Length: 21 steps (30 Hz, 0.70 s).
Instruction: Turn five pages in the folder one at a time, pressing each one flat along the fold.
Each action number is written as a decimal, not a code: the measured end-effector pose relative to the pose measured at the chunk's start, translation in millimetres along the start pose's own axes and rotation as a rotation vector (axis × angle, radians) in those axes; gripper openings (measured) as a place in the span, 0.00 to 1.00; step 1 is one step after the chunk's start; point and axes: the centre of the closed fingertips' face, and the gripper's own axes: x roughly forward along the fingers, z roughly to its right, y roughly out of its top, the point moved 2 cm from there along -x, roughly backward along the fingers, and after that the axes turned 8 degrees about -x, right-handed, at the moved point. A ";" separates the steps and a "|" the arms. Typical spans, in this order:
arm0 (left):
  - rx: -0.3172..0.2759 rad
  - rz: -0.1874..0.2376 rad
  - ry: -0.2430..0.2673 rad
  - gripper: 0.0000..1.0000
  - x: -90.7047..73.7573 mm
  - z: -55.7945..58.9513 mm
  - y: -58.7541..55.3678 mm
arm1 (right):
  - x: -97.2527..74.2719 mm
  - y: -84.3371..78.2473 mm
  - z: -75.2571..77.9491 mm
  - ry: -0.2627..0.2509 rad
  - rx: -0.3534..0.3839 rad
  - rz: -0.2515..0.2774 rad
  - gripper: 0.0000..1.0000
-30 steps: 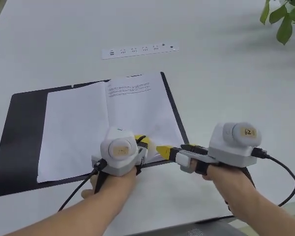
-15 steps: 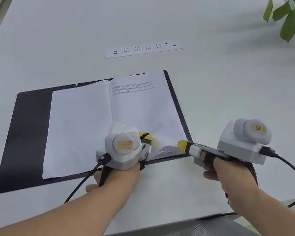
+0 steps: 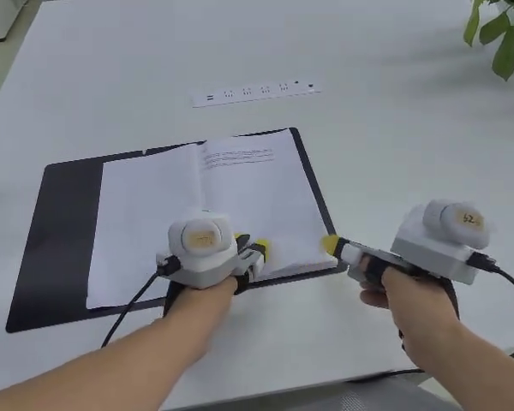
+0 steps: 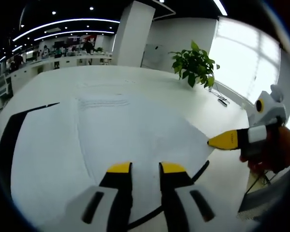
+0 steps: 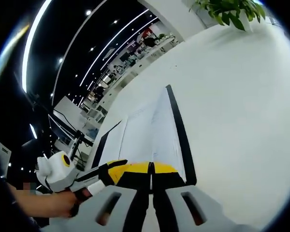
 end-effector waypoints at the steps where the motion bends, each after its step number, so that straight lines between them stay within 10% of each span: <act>1: 0.013 0.000 -0.007 0.23 -5.1 -0.6 1.5 | -1.6 2.5 -3.8 0.006 0.006 0.005 0.00; 11: 0.040 0.037 0.009 0.34 -75.3 -23.5 22.0 | -3.4 23.9 -83.9 0.184 0.048 0.080 0.00; 21: 0.039 0.093 0.060 0.36 -144.3 -66.2 29.7 | 30.6 2.8 -174.8 0.323 -0.002 0.023 0.00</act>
